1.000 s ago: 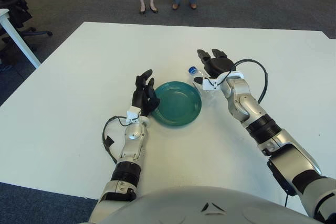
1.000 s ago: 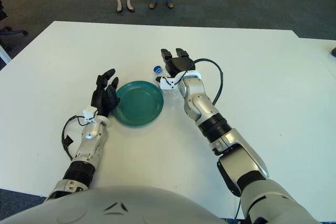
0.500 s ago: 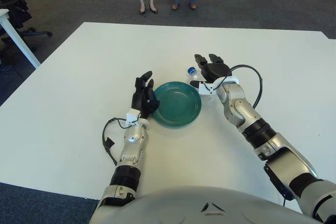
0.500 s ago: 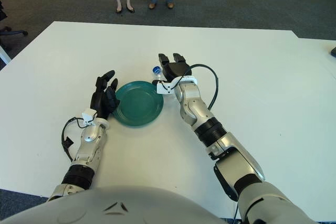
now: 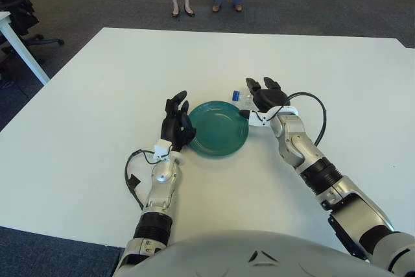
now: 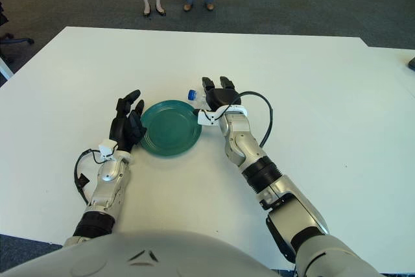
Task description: Put the bottle into the plate.
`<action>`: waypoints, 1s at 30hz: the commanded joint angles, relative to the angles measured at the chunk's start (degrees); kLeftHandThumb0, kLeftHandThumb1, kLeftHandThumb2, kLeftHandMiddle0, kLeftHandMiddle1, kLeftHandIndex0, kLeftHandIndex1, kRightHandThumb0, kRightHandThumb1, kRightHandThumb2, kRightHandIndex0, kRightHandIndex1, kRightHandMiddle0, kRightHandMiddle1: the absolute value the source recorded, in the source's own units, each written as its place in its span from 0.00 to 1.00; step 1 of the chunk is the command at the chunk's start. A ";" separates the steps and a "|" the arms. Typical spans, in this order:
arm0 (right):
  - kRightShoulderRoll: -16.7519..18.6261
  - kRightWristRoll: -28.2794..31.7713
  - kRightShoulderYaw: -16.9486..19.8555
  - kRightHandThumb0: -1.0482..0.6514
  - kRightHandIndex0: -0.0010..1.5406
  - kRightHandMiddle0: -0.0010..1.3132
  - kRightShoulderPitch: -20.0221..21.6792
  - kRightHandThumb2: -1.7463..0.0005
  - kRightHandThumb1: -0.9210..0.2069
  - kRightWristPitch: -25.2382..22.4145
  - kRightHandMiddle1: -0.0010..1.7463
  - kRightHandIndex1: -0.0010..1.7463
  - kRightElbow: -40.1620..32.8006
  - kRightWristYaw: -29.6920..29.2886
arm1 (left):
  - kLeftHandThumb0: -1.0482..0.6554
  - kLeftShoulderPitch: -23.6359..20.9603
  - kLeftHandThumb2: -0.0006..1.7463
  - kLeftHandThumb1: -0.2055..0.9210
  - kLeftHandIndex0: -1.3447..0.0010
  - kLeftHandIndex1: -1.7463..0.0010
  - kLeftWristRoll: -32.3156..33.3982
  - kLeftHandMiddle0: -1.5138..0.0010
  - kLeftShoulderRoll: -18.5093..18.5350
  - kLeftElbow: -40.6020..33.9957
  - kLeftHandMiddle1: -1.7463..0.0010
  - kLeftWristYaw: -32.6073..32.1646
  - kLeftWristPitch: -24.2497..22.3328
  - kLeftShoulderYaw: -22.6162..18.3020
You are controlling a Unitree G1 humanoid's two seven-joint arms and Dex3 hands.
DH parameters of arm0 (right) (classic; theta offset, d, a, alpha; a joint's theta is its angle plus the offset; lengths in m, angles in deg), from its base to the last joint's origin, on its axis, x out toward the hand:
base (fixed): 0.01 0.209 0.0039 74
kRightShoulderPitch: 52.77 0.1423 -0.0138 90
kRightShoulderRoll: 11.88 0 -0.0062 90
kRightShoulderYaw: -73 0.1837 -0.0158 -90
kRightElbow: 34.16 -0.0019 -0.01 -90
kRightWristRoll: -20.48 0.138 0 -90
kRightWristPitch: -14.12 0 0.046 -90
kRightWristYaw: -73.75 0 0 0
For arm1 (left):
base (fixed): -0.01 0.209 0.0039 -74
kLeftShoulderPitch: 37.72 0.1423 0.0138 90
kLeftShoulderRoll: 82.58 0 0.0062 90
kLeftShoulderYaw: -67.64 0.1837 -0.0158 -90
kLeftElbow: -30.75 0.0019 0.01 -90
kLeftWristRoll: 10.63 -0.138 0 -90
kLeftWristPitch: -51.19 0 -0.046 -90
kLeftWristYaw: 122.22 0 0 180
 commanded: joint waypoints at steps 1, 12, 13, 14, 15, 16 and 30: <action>-0.04 1.31 0.53 0.00 0.00 0.00 -1.82 0.59 0.00 -0.15 0.00 0.00 -0.53 0.10 | 0.13 3.13 0.54 1.00 0.99 0.51 0.11 0.73 -1.48 0.59 0.99 -0.02 -2.03 0.52; -0.13 1.41 -0.06 0.00 0.00 0.00 -5.78 0.60 0.00 -0.81 0.00 0.00 -1.18 0.61 | 0.13 6.59 0.54 1.00 1.00 0.50 0.60 0.72 -0.81 -4.20 0.99 1.14 -1.98 1.61; -0.10 1.41 -0.04 0.00 0.00 0.00 -6.18 0.60 0.00 -0.90 0.00 0.00 -1.56 0.56 | 0.12 6.97 0.54 1.00 1.00 0.50 0.69 0.72 -0.77 -4.76 0.99 1.26 -2.12 1.69; 0.01 1.57 0.12 0.00 0.00 0.00 -6.57 0.60 0.00 -0.92 0.00 0.00 -1.89 0.35 | 0.12 7.30 0.54 1.00 0.99 0.50 0.73 0.72 -0.72 -5.25 0.99 1.37 -2.26 1.76; 0.07 1.63 0.23 0.00 0.00 0.00 -6.94 0.60 0.00 -0.96 0.00 0.00 -2.29 0.24 | 0.12 7.66 0.54 1.00 0.99 0.50 0.75 0.72 -0.70 -5.71 0.99 1.47 -2.36 1.84; 0.15 1.78 0.39 0.00 0.00 0.00 -7.45 0.60 0.00 -0.93 0.00 0.00 -2.72 -0.02 | 0.12 8.04 0.54 1.00 0.99 0.50 0.72 0.72 -0.68 -6.24 0.99 1.50 -2.58 1.92; 0.59 3.18 2.44 0.00 0.01 0.01 -12.02 0.62 0.00 0.73 0.00 0.00 -6.37 -3.29 | 0.10 10.53 0.55 1.00 1.00 0.50 0.38 0.71 -0.24 -9.76 0.99 1.96 -4.08 2.13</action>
